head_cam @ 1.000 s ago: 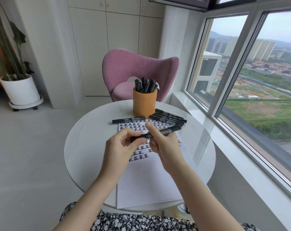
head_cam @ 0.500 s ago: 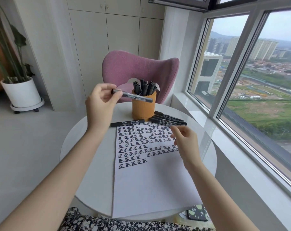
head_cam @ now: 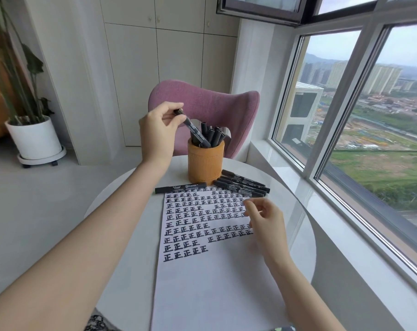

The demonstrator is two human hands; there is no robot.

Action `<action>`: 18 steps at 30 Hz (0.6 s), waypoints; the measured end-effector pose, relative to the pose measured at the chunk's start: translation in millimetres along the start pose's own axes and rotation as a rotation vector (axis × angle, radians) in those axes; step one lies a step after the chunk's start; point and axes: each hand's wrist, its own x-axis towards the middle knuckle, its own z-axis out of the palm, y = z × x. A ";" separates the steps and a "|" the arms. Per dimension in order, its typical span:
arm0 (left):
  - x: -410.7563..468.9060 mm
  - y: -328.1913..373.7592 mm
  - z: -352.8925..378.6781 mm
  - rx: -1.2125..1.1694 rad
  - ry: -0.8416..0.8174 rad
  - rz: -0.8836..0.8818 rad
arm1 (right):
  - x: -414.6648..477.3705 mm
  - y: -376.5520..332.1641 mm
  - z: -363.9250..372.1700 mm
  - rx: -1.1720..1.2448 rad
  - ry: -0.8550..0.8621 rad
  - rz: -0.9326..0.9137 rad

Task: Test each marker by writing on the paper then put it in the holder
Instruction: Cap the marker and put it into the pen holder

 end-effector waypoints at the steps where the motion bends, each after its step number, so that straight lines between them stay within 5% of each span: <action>1: 0.9 -0.7 3.8 0.012 -0.011 0.016 | 0.9 -0.3 -0.2 0.001 -0.001 -0.002; 11: 10.0 -8.5 29.5 0.234 -0.151 0.141 | 11.2 2.0 -0.7 -0.052 0.015 -0.035; 18: -1.5 -27.8 45.8 0.425 -0.290 0.074 | 36.3 8.5 -5.7 -0.416 0.050 -0.203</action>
